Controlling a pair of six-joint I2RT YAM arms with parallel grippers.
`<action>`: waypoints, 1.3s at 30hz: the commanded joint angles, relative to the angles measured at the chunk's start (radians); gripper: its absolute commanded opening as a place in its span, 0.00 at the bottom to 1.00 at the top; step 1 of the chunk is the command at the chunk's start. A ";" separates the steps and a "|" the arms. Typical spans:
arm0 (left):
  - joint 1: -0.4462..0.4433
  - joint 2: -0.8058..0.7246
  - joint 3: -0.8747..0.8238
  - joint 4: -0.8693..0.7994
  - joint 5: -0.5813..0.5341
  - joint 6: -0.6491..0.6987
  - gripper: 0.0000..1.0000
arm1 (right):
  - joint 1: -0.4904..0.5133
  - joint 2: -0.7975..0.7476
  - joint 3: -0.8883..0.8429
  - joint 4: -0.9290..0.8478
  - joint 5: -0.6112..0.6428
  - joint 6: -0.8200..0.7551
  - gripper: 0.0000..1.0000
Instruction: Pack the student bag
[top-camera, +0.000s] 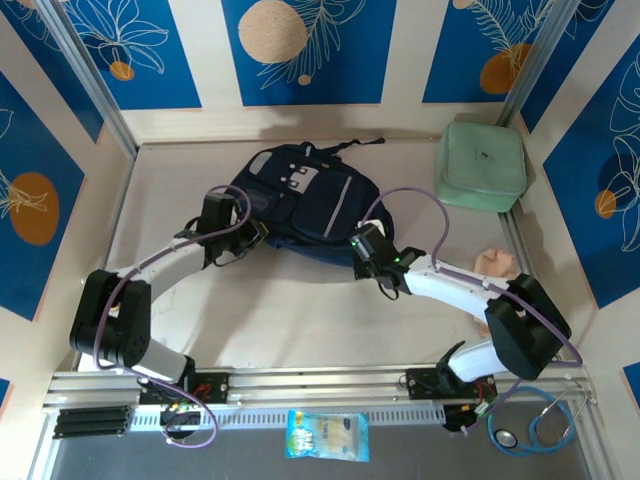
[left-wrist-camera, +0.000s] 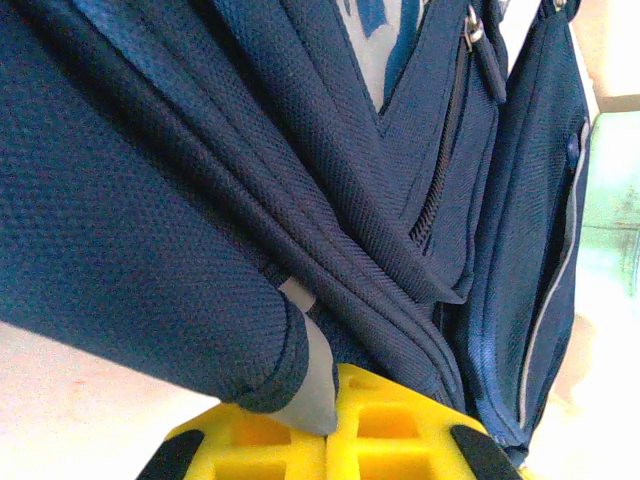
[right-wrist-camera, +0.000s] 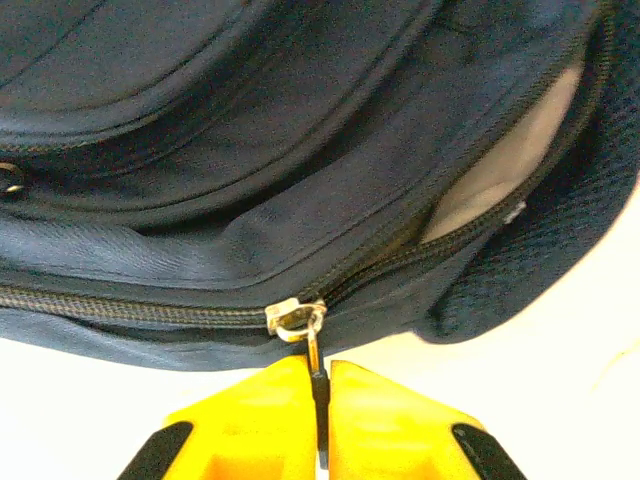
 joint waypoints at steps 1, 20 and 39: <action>0.054 0.027 0.029 0.052 -0.022 0.048 0.00 | -0.022 -0.022 -0.003 -0.100 -0.003 0.024 0.06; 0.130 -0.213 -0.269 -0.002 -0.030 -0.044 0.59 | 0.208 0.337 0.356 0.027 -0.495 0.015 0.00; 0.000 -0.070 -0.238 0.199 -0.050 -0.192 0.58 | 0.263 0.419 0.511 -0.027 -0.552 0.010 0.00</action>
